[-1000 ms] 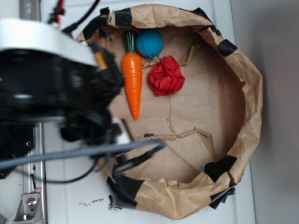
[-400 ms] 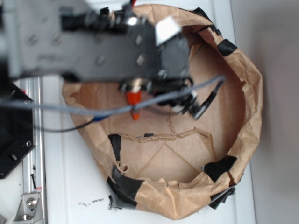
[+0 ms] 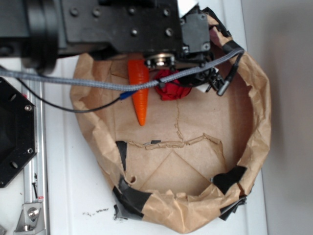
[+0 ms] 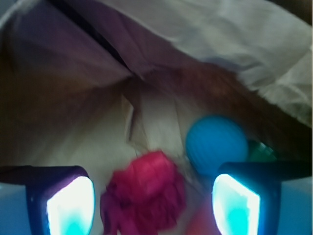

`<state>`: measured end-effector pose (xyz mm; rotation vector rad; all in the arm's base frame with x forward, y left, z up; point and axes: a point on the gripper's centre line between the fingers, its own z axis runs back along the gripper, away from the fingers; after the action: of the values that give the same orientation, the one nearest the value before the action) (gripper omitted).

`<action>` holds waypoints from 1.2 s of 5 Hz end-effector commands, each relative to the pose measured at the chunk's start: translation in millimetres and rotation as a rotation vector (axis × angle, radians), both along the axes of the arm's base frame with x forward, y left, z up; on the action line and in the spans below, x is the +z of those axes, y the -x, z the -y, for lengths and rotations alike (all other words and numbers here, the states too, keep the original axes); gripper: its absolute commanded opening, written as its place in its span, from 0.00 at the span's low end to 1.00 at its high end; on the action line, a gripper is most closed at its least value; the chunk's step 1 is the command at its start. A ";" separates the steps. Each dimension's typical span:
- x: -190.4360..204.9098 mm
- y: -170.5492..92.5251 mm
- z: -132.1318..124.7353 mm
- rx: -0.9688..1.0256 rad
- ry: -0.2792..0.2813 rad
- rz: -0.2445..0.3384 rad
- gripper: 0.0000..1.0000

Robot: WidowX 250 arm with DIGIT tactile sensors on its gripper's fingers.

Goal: Grab the blue ball.

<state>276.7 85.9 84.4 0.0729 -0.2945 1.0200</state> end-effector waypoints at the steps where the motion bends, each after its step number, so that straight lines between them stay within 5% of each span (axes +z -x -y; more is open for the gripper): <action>1: 10.3 6.8 -17.1 0.035 -0.008 0.037 1.00; 3: 10.3 6.8 -17.1 0.035 -0.008 0.037 1.00; 4: 4.2 20.0 -21.7 0.177 -0.082 0.128 1.00; 6: -9.8 12.7 -1.0 0.291 -0.044 0.144 1.00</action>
<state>265.7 83.0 62.1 0.1102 -0.4016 1.2977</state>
